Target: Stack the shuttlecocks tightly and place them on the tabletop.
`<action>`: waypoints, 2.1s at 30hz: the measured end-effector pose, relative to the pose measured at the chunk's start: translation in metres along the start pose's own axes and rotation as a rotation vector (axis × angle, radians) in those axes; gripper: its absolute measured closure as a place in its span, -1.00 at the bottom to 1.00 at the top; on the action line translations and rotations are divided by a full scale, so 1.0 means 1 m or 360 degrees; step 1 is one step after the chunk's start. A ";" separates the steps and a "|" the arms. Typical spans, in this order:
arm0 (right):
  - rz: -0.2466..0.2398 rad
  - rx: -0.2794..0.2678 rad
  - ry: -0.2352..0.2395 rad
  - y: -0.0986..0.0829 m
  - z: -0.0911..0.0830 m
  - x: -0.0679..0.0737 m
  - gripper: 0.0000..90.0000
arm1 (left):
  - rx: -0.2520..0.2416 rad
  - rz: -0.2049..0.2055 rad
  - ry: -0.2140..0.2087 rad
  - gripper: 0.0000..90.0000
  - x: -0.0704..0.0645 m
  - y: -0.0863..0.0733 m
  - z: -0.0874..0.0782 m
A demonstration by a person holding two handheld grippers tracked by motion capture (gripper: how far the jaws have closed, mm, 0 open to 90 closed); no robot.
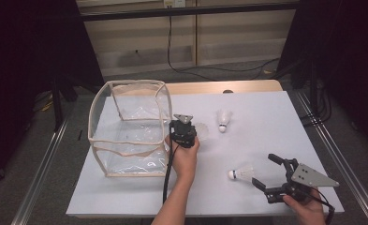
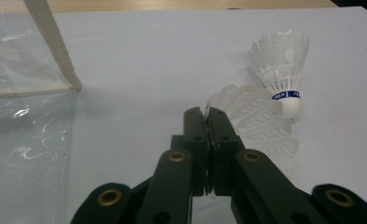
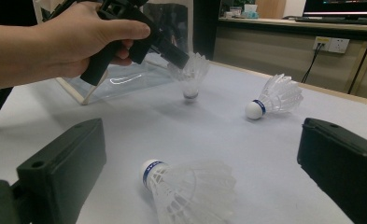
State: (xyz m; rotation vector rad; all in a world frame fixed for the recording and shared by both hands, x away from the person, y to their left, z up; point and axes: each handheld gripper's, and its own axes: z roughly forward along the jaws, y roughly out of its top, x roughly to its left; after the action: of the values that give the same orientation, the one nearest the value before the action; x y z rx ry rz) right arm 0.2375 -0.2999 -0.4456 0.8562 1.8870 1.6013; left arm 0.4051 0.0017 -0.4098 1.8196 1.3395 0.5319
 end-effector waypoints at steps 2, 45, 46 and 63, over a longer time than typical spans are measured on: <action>-0.0001 0.0000 0.0001 0.000 0.000 0.000 -0.99 | 0.0004 0.0011 0.0003 0.98 0.000 0.000 0.001; -0.0003 -0.0005 0.0001 0.000 -0.001 0.000 -0.99 | 0.0086 0.0052 0.0257 1.00 0.003 0.011 0.002; -0.0005 -0.0005 0.0001 0.000 -0.001 0.000 -0.99 | 0.0082 0.0047 0.0257 0.99 0.003 0.011 0.002; 0.0001 -0.0006 0.0001 0.000 -0.001 0.000 -0.99 | 0.0037 0.0109 0.0104 0.91 -0.003 0.009 0.013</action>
State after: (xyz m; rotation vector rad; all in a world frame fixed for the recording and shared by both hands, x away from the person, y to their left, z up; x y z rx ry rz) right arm 0.2368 -0.3008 -0.4456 0.8548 1.8837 1.6048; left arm 0.4184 -0.0069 -0.4097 1.8871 1.3355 0.6190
